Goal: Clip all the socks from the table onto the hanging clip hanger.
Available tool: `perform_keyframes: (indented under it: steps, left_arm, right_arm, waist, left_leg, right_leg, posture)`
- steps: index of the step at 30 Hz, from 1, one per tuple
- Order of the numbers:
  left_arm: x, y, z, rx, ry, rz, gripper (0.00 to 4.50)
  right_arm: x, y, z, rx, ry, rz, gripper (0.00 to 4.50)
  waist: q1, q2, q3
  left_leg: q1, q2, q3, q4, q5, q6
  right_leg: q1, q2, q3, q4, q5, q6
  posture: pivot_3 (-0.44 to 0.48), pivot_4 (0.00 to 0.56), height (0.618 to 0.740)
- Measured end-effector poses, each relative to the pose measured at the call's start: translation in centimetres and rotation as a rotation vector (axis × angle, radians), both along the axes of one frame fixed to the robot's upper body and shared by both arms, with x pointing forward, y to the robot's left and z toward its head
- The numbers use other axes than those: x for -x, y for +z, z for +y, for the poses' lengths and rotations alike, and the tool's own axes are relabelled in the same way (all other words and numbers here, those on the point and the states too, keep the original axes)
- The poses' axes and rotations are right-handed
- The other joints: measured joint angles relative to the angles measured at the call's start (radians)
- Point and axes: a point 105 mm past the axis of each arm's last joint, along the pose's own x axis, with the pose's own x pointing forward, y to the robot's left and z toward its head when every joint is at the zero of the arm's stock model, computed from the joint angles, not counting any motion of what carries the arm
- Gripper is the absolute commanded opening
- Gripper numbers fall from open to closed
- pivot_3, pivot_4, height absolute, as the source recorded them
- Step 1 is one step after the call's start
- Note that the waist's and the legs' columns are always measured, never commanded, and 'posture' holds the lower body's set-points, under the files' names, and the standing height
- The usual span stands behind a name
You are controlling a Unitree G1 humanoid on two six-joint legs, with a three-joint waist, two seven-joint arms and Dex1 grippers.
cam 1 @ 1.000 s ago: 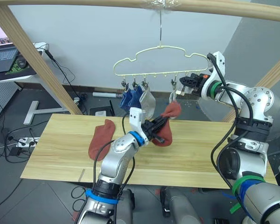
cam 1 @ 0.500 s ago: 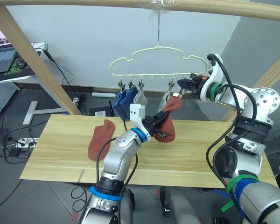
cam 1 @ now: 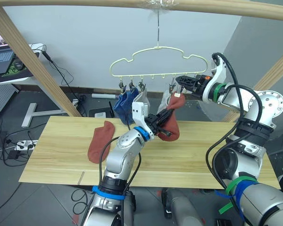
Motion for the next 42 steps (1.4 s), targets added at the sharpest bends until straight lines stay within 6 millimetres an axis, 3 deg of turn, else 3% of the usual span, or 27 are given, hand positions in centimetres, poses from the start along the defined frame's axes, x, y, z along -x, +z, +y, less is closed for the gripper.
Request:
perform_keyframes:
  steps: [4, 7, 12, 16, 22, 26, 29, 33, 34, 36, 42]
  left_arm:
    - [0.2, -0.1, -0.5, 0.009, -0.024, 0.019, 0.0]
    - [0.5, -0.2, -1.2, 0.016, -0.049, 0.035, 0.0]
    - [1.0, -0.3, -2.0, 0.077, -0.106, 0.105, 1.46]
    - [1.2, -0.8, -1.8, 0.134, -0.15, 0.186, 2.77]
    - [1.9, -1.7, -2.0, 0.143, -0.201, 0.231, 4.48]
    - [2.4, -4.0, -0.9, 0.104, -0.185, 0.291, 4.48]
    - [2.4, -3.7, -0.1, 0.07, -0.173, 0.262, 4.48]
    - [2.4, -2.1, 1.9, -0.052, -0.145, 0.118, 4.48]
    - [2.2, -1.5, 2.9, -0.099, -0.119, 0.061, 4.5]
    - [1.7, -0.1, 4.6, -0.158, -0.072, -0.035, 4.5]
    - [1.7, 4.9, 6.8, -0.198, -0.04, -0.234, 4.5]
  right_arm:
    - [0.3, 0.7, -0.2, -0.022, 0.019, -0.024, 4.46]
    - [0.6, 1.0, -0.6, -0.038, 0.032, -0.035, 4.46]
    - [1.4, 1.8, -2.0, 0.033, 0.006, -0.11, 4.5]
    - [2.0, 0.7, -2.7, 0.084, -0.018, -0.135, 4.5]
    - [2.4, 1.0, -3.2, 0.089, -0.043, -0.19, 4.5]
    - [2.7, -1.2, -4.1, 0.131, -0.083, -0.18, 4.5]
    - [2.8, -2.0, -4.5, 0.245, -0.124, -0.232, 4.5]
    - [3.1, -3.0, -4.5, 0.478, -0.16, -0.389, 4.5]
    - [3.2, -3.6, -4.1, 0.511, -0.159, -0.419, 4.33]
    - [3.0, -4.3, -3.8, 0.555, -0.182, -0.464, 3.91]
    - [2.1, -3.5, -2.8, 0.59, -0.29, -0.583, 3.91]
  waist:
    - [0.0, 0.0, 0.0]
    - [0.0, 0.0, 0.0]
    - [-0.002, 0.0, 0.0]
    - [-0.004, 0.0, 0.0]
    - [-0.006, 0.0, 0.0]
    - [-0.006, 0.0, 0.0]
    - [-0.006, 0.0, 0.0]
    - [-0.008, 0.0, 0.0]
    - [-0.01, 0.0, 0.0]
    - [-0.01, 0.0, 0.0]
    - [-0.005, 0.0, 0.0]
  left_leg:
    - [0.0, 0.0, 0.0, 0.0, 0.0, 0.0]
    - [-0.001, 0.0, 0.0, 0.0, 0.0, 0.0]
    - [-0.001, 0.0, -0.001, 0.0, 0.0, 0.0]
    - [-0.001, 0.0, 0.0, 0.0, 0.0, 0.0]
    - [0.0, 0.0, 0.0, 0.0, 0.0, 0.0]
    - [0.0, 0.0, 0.0, -0.001, 0.0, 0.0]
    - [0.0, 0.0, 0.001, 0.0, 0.0, 0.0]
    - [0.001, -0.001, 0.002, 0.0, 0.0, 0.0]
    - [0.001, 0.0, 0.002, 0.0, 0.0, 0.0]
    - [0.001, 0.0, 0.001, 0.0, 0.0, 0.0]
    - [0.001, 0.001, 0.001, 0.0, 0.0, 0.0]
  right_leg:
    - [0.0, 0.0, 0.0, 0.0, 0.0, 0.0]
    - [0.0, 0.0, 0.0, -0.001, 0.0, 0.0]
    - [0.0, 0.0, 0.0, -0.001, 0.0, 0.0]
    - [0.0, 0.001, 0.0, -0.001, 0.0, 0.0]
    - [0.0, 0.002, 0.0, -0.001, 0.0, 0.0]
    - [-0.001, 0.003, 0.001, -0.001, 0.0, 0.0]
    - [-0.001, 0.003, 0.001, -0.001, 0.0, 0.0]
    - [0.0, 0.004, 0.001, -0.001, 0.0, 0.0]
    - [-0.001, 0.004, 0.002, -0.001, 0.0, 0.0]
    - [-0.001, 0.005, 0.002, 0.001, 0.0, 0.0]
    - [-0.001, 0.004, 0.003, 0.0, 0.0, 0.0]
  posture:
    - [-0.075, 0.247, 0.74]
    - [-0.079, 0.246, 0.74]
    - [-0.084, 0.24, 0.74]
    - [-0.089, 0.237, 0.74]
    - [-0.095, 0.228, 0.74]
    - [-0.095, 0.228, 0.74]
    - [-0.095, 0.228, 0.74]
    - [-0.062, 0.23, 0.74]
    - [-0.062, 0.23, 0.74]
    - [-0.056, 0.236, 0.74]
    - [-0.029, 0.251, 0.74]
